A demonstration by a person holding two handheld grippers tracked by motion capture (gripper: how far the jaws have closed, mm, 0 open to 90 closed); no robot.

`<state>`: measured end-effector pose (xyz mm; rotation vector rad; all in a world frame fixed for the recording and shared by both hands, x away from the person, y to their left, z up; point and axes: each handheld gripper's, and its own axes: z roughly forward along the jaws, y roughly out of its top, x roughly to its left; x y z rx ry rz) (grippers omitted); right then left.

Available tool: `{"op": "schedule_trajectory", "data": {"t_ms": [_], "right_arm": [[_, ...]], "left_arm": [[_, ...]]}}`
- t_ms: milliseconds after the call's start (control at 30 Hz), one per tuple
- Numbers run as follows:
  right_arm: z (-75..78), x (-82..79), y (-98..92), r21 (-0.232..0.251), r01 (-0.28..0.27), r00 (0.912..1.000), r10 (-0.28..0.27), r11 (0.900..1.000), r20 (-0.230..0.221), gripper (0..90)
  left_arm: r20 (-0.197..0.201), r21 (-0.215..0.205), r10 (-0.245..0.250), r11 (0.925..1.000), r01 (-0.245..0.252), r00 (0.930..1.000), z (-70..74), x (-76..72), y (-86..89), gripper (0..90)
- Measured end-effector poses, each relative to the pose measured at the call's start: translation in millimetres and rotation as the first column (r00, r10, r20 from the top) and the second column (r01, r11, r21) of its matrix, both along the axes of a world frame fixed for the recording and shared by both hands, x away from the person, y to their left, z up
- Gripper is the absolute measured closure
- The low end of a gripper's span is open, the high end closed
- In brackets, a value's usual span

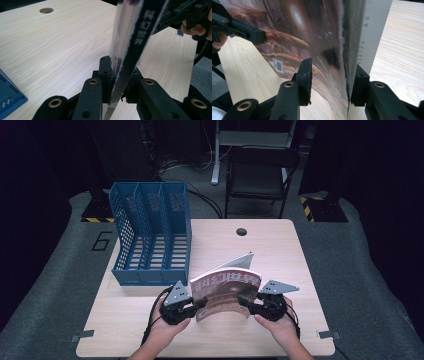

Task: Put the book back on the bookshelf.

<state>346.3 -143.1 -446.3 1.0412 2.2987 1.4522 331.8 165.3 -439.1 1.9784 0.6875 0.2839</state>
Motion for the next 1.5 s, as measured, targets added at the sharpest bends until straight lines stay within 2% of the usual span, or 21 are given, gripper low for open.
{"op": "schedule_trajectory", "data": {"t_ms": [400,567,767,800,1067,1133,1300,1333,1500], "right_arm": [[-0.1,1.0,-0.5,0.028,-0.009,1.0000,0.009,1.000,0.003,52.8],[0.0,0.3,-1.2,0.036,-0.010,0.9999,0.010,0.999,-0.002,51.4],[-0.5,1.2,-2.8,0.041,0.014,0.9999,-0.014,0.999,0.001,48.0],[-0.9,1.7,-3.5,0.043,0.019,0.9998,-0.019,0.999,0.005,47.9],[-1.6,2.8,-5.4,0.057,0.036,0.9993,-0.035,0.998,-0.014,47.0],[-1.7,3.5,-6.2,0.050,0.037,0.9993,-0.037,0.998,0.004,47.0],[-1.4,3.9,-7.6,0.055,0.044,0.9990,-0.044,0.998,0.010,47.0],[-1.4,3.9,-7.7,0.057,0.046,0.9989,-0.046,0.997,0.004,46.9],[-2.5,4.7,-8.7,0.047,0.053,0.9985,-0.053,0.998,0.010,46.7]], "left_arm": [[-0.008,0.003,-0.007,1.0000,0.007,0.9999,1.9,1.4,-0.8,71.1],[-0.024,-0.007,-0.009,0.9999,0.009,0.9997,3.4,1.2,-2.0,66.6],[-0.031,-0.017,-0.009,0.9998,0.009,0.9995,8.7,2.1,-2.0,61.2],[-0.024,-0.019,-0.005,0.9998,0.004,0.9997,9.3,2.5,-1.8,60.6],[-0.045,-0.023,-0.018,0.9996,0.017,0.9988,11.6,3.7,-1.9,55.5],[-0.043,-0.026,-0.011,0.9996,0.010,0.9990,12.4,4.2,-2.6,54.4],[-0.068,-0.042,-0.023,0.9989,0.020,0.9974,16.8,4.9,-3.1,51.3],[-0.057,-0.031,-0.024,0.9993,0.022,0.9981,18.6,5.4,-3.2,50.4],[-0.055,-0.039,-0.007,0.9992,0.005,0.9985,21.9,4.9,-5.8,47.1]]}}
